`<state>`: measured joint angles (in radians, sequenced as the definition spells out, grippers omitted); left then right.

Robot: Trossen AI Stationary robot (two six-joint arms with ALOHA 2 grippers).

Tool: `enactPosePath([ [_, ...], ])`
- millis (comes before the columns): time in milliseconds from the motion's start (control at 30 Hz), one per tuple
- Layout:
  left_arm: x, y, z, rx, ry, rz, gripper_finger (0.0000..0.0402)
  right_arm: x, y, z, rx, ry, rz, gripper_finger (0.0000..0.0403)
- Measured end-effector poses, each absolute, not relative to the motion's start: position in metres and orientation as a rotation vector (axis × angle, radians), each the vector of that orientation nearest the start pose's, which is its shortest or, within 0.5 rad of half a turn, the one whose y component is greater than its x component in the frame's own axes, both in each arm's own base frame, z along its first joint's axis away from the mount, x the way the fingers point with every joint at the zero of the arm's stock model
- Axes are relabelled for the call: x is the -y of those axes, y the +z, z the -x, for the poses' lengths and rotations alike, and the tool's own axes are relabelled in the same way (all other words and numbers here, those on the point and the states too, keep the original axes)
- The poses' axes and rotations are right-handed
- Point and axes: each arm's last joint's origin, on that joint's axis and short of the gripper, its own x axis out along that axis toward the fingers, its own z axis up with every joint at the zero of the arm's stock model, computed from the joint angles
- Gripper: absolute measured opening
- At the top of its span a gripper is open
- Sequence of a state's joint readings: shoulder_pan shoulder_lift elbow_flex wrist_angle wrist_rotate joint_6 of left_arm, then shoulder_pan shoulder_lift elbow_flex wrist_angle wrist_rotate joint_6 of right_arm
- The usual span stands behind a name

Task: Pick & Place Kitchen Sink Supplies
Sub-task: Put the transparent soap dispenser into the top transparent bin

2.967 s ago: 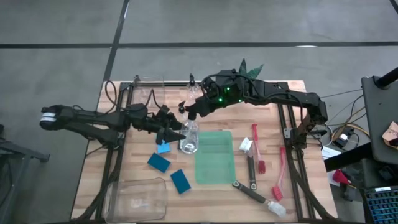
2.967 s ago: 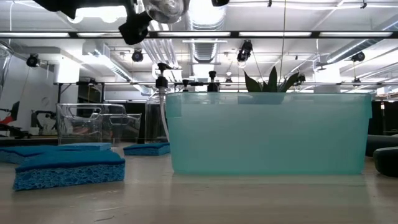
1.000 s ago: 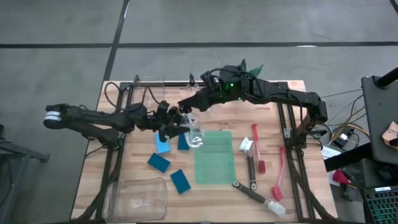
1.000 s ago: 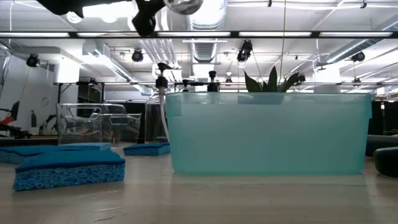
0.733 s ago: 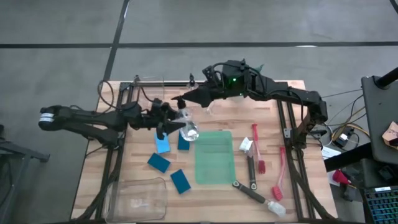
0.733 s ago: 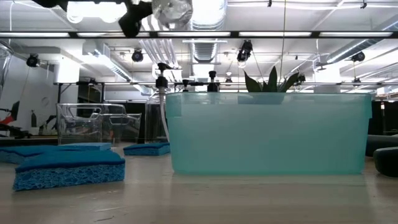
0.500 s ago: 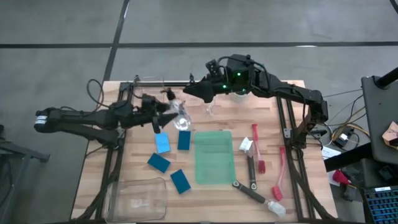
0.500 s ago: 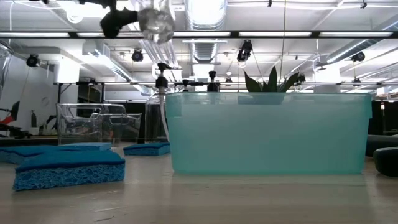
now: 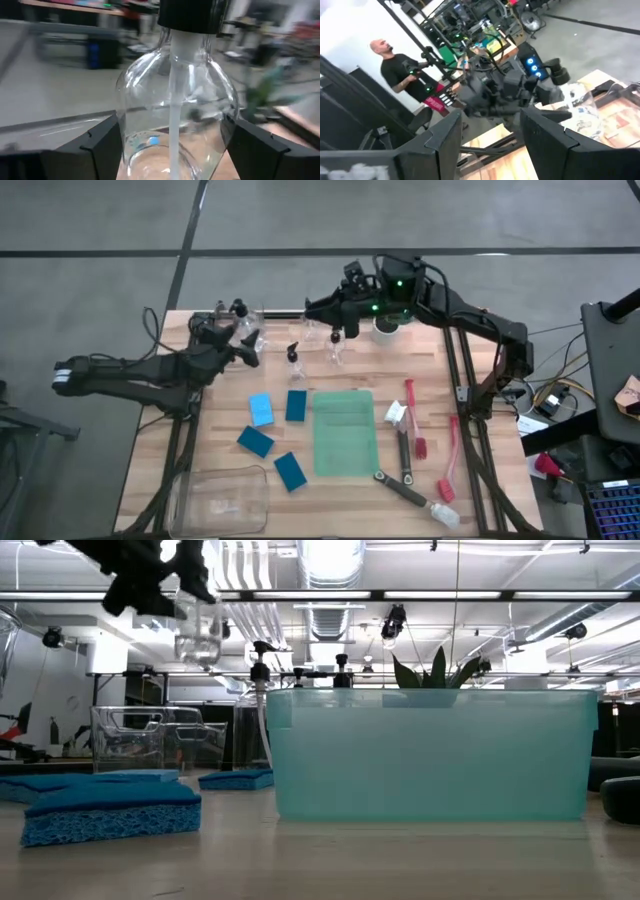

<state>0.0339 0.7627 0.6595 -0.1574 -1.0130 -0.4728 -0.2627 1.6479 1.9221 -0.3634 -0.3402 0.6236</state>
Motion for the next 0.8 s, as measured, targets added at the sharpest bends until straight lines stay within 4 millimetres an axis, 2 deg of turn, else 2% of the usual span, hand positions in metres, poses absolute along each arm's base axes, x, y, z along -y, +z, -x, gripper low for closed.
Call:
enactPosePath([
  [300,-0.049,0.256,-0.160,-0.023,1.309,0.278,0.0298,0.100,0.494,-0.324,-0.099,0.120,-0.634,0.0194],
  [500,-0.066,0.226,-0.158,-0.053,1.421,0.272,0.0298,0.106,0.494,-0.311,-0.139,0.098,-0.590,0.0194],
  [800,-0.087,0.194,-0.153,-0.039,1.534,0.273,0.0299,0.111,0.491,-0.304,-0.179,0.068,-0.569,0.0194],
])
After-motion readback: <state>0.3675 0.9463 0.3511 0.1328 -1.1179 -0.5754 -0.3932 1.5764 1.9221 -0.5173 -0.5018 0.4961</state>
